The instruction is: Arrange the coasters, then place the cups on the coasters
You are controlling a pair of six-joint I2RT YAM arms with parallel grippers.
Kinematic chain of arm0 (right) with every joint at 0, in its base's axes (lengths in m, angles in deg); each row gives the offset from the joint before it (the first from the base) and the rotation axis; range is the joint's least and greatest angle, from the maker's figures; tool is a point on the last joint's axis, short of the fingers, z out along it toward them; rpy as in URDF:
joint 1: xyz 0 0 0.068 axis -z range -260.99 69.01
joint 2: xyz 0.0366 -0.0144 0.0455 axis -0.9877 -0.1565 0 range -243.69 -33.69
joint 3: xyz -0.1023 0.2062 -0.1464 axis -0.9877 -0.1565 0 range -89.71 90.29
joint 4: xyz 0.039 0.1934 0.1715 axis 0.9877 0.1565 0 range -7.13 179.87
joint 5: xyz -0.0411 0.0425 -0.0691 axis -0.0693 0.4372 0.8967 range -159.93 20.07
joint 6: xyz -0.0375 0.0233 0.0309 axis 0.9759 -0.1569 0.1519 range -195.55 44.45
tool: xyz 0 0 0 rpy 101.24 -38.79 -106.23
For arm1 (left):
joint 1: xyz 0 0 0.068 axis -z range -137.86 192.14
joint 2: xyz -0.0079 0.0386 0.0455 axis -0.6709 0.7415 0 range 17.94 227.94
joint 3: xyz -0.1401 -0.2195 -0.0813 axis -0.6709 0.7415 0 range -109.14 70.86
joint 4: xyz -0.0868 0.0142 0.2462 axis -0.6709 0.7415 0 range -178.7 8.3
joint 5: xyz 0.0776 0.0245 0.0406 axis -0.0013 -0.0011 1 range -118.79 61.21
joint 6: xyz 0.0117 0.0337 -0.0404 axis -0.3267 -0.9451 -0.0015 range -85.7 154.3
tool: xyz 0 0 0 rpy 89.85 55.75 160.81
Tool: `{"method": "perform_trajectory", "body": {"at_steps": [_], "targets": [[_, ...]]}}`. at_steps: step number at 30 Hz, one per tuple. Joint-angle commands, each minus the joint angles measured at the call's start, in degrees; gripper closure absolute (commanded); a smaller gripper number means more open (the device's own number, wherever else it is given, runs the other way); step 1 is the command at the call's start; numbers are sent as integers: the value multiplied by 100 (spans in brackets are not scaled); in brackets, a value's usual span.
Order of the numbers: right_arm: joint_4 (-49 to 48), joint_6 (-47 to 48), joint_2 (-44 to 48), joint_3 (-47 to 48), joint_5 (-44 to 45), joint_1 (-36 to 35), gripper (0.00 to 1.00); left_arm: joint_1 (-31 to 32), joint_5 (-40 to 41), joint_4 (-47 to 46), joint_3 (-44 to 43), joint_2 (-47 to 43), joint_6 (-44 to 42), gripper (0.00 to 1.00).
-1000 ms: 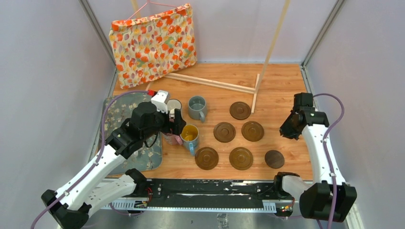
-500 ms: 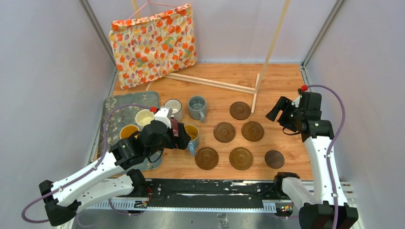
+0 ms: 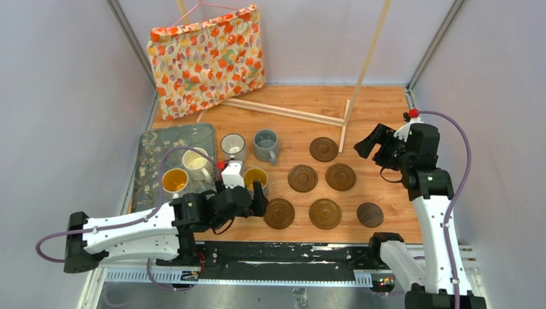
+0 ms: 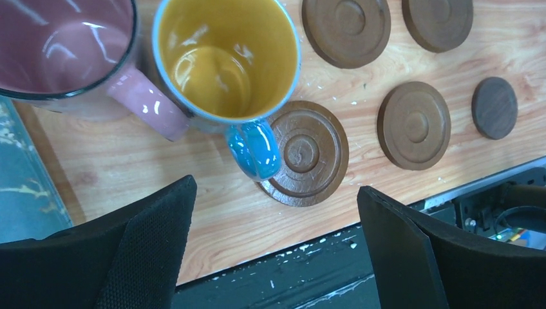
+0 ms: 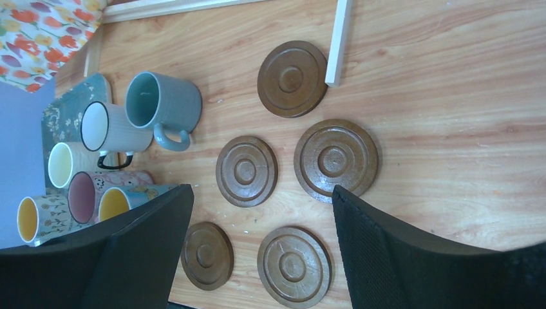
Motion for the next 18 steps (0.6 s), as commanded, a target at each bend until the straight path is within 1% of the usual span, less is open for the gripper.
{"method": "perform_trajectory", "body": {"at_steps": [1, 5, 11, 18], "targets": [[-214, -99, 110, 29, -175, -107, 17, 486, 1001, 41, -32, 443, 768, 0], [-216, -99, 164, 5, -207, -106, 17, 721, 1431, 61, -66, 889, 1175, 0], [-266, -148, 367, -79, -205, -105, 16, 728, 2100, 217, -85, 1274, 1270, 0], [-297, -300, 509, -179, -103, -104, 17, 728, 2407, 428, 166, 1236, 1438, 3]]}}
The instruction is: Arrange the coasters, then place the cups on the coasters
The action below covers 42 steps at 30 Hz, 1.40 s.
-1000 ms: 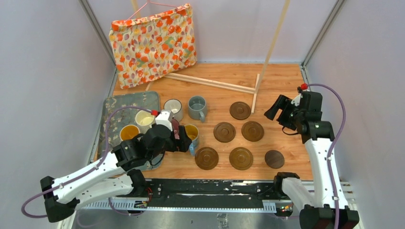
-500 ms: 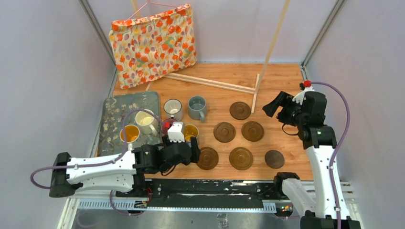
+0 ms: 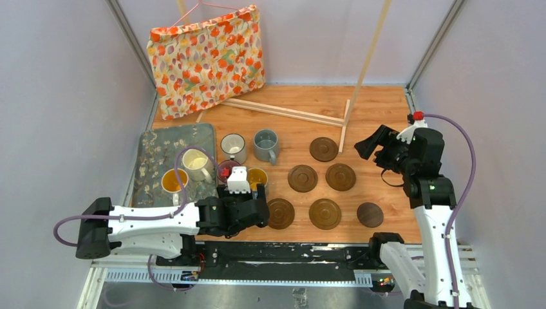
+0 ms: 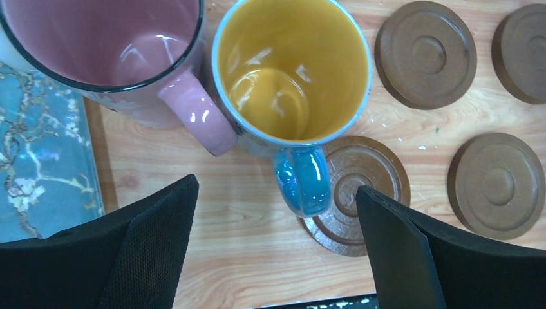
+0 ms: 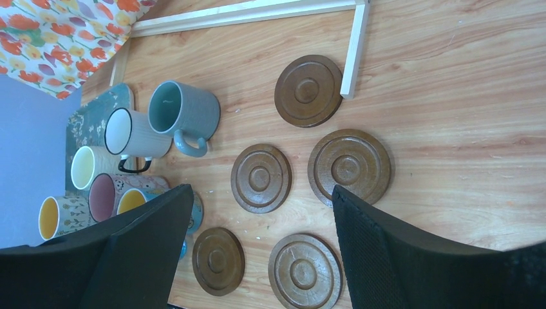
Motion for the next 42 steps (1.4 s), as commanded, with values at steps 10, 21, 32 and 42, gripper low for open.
{"method": "perform_trajectory", "body": {"at_steps": [10, 21, 32, 42], "targets": [[-159, -199, 112, -193, -58, -87, 17, -9, 906, 398, 292, -251, 96, 1], [-159, -181, 125, -218, -42, -91, 17, 17, 25, -57, 0, -301, -264, 0], [-186, -338, 15, -284, 150, -90, 18, 171, -138, -478, 131, 219, -33, 1], [-221, -516, -196, -286, 147, -88, 28, 167, 506, -1036, 241, 715, -141, 17]]}}
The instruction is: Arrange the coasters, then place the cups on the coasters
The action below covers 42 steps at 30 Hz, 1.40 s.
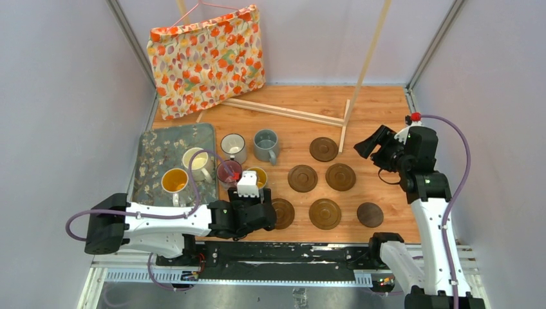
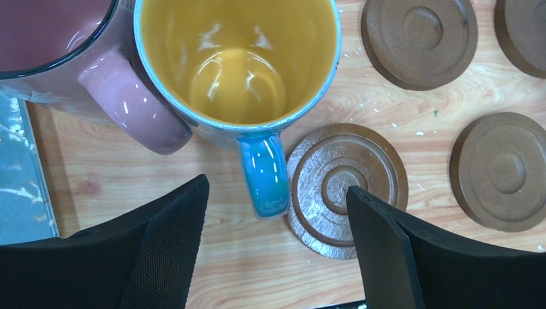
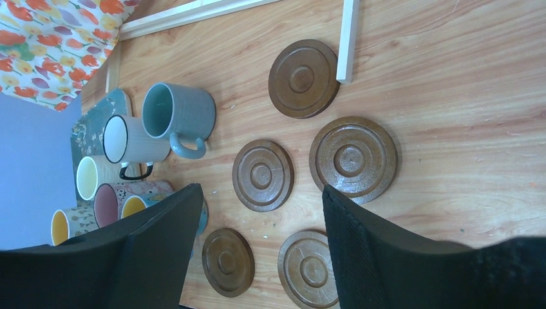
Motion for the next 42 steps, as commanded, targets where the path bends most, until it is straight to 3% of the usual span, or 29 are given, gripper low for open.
{"method": "perform_trajectory", "body": {"at_steps": [1, 6, 15, 23, 34, 42], "targets": [[-94, -72, 50, -65, 93, -86, 28, 49, 698, -137, -30, 259, 89, 20], [-206, -134, 222, -226, 98, -87, 29, -2, 1089, 176, 25, 247, 237, 37], [-359, -68, 471, -338, 123, -89, 30, -416, 921, -20, 365, -26, -130, 57], [-382, -32, 557, -390, 158, -88, 30, -505, 663, -717, 480, -131, -969, 64], [-390, -44, 579, -397, 89, -89, 30, -703, 494, -904, 452, 110, -1218, 60], [-392, -68, 605, -371, 106, -87, 30, -942, 436, -1017, 387, 179, -1486, 76]]}}
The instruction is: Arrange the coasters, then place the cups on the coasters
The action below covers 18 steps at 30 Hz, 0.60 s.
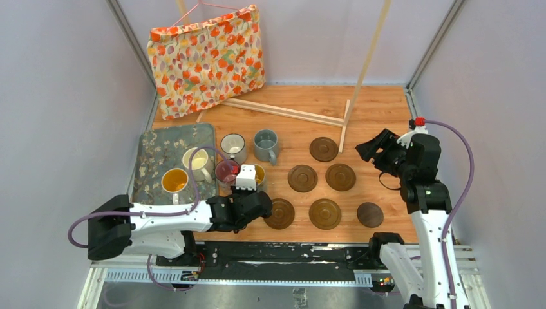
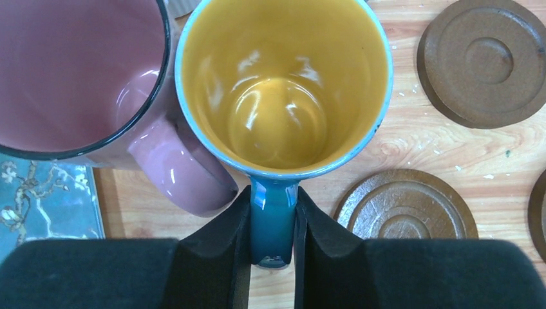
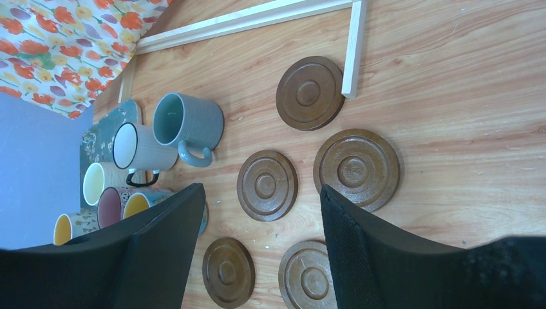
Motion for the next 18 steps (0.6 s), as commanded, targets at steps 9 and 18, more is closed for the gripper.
{"method": "perform_trajectory", "body": {"at_steps": [9, 18], "targets": [[-89, -16, 331, -137, 205, -92, 29, -168, 114, -376, -204, -175, -1198, 100], [-93, -31, 452, -172, 276, -87, 29, -164, 113, -536, -377, -914, -2024, 100]]}}
